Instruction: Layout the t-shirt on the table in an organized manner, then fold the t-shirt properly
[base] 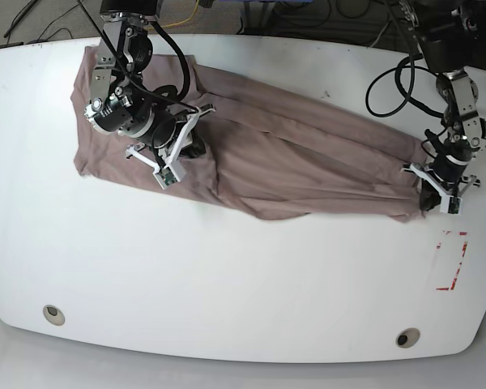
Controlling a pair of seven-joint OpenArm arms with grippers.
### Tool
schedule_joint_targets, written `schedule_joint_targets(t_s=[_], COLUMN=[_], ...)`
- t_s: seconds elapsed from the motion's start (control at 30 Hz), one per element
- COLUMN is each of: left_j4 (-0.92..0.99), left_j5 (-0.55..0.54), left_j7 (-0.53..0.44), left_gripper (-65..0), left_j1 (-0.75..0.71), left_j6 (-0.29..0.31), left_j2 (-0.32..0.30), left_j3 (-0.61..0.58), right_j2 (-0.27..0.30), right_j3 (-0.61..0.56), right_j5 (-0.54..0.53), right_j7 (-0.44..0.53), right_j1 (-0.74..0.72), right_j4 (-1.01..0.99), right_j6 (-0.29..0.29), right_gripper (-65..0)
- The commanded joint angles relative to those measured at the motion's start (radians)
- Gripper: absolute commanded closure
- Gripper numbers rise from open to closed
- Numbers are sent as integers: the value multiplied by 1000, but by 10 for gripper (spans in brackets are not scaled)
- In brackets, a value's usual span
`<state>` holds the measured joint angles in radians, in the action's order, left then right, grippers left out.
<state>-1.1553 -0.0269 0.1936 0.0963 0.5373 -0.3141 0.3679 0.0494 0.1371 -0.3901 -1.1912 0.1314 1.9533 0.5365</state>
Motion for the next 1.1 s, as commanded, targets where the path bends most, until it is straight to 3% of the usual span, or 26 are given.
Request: schedule_joint_targets(t_s=[0.0,0.67,0.77,0.87,1.0,1.07], left_j4=[-7,-10,-10,-10,-10,-10], left_j5=[-15,-15,-15,-15,-15,-15], left_j7=[-24,-19,-18,-18,-18,-18], left_gripper=[0,-13,-108,-258,-467,-567], left_j1=[24,18,16,15,15,15], left_j6=[-1,0,0,-4,-4,-4], left_j2=[-33,-55,-55,-55,-55,-55], left_j3=[4,1,1,1,3,3], right_j2=[17,65,65,60,60,59], right_j3=[5,3,0,0,0,3], right_j5=[-11,-11,-13,-13,-13,-13], right_j7=[23,24,24,24,24,24], right_j1=[-2,76,86,106,115,129], right_j4=[19,18,18,18,18,18], right_j6=[1,1,1,1,1,1], right_gripper=[0,0,0,-11,-146,-266])
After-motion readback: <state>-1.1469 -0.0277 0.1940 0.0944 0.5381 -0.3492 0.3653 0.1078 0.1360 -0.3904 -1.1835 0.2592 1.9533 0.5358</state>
